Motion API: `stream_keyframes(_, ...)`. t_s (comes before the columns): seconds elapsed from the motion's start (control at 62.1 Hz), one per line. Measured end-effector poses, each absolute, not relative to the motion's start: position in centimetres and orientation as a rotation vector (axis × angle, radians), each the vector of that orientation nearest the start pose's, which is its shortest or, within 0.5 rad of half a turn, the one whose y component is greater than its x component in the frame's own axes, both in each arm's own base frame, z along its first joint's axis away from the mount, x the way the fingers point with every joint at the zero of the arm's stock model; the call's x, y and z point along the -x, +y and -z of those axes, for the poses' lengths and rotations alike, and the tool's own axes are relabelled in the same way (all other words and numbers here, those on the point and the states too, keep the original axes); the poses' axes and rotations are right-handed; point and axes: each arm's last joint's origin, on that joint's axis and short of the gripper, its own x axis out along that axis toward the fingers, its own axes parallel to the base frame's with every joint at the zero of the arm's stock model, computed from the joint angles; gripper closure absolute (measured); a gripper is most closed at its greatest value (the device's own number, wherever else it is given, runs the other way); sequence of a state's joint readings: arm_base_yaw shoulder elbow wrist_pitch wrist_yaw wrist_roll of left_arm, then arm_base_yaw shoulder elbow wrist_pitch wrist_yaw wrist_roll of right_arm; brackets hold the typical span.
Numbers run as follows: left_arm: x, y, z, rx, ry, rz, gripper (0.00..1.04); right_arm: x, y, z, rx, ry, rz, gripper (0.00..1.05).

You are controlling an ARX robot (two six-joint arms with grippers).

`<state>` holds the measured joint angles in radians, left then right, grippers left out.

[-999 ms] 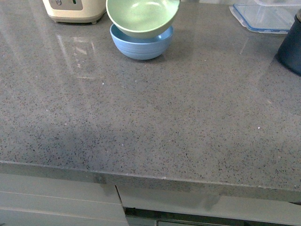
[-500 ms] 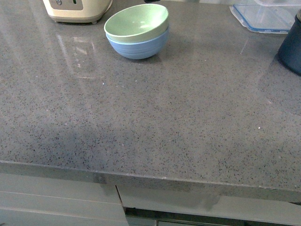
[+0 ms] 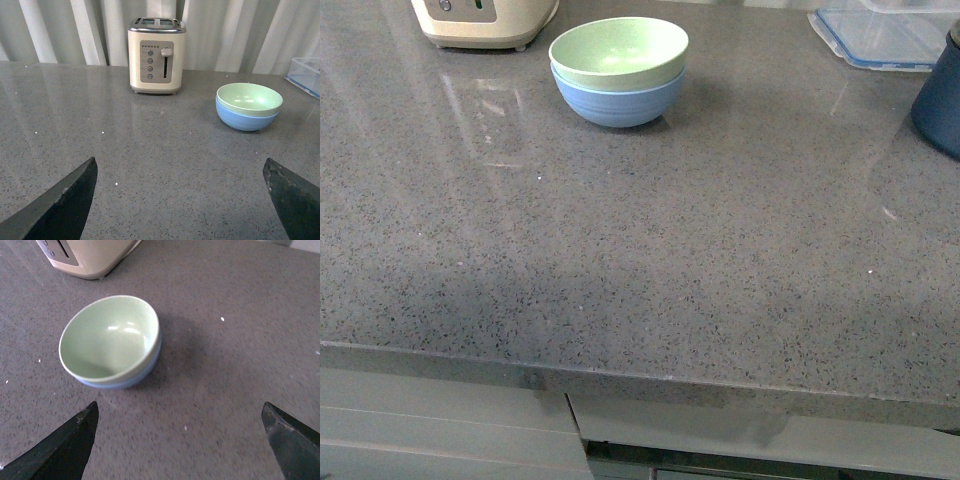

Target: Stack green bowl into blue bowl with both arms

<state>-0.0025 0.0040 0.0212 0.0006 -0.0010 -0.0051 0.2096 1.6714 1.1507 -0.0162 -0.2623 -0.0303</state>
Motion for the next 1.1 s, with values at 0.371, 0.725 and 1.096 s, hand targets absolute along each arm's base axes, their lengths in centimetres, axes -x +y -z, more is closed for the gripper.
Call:
stream_keyframes(0.371, -9.7, 0.0, -17.0, 0.005, -0.018, 0.002, 0.07, -28.5, -2.1, -23.7, -0.112, 0.538, -0.364, 0.1)
stream_keyframes(0.725, -9.7, 0.0, -17.0, 0.005, -0.018, 0.002, 0.07, -21.9, -6.1, -23.7, -0.127, 0.421, -0.283, 0.1)
stream_keyframes(1.096, -9.7, 0.0, -17.1, 0.005, -0.018, 0.002, 0.07, -18.4, -3.2, -20.9, 0.013, -0.003, 0.014, 0.66)
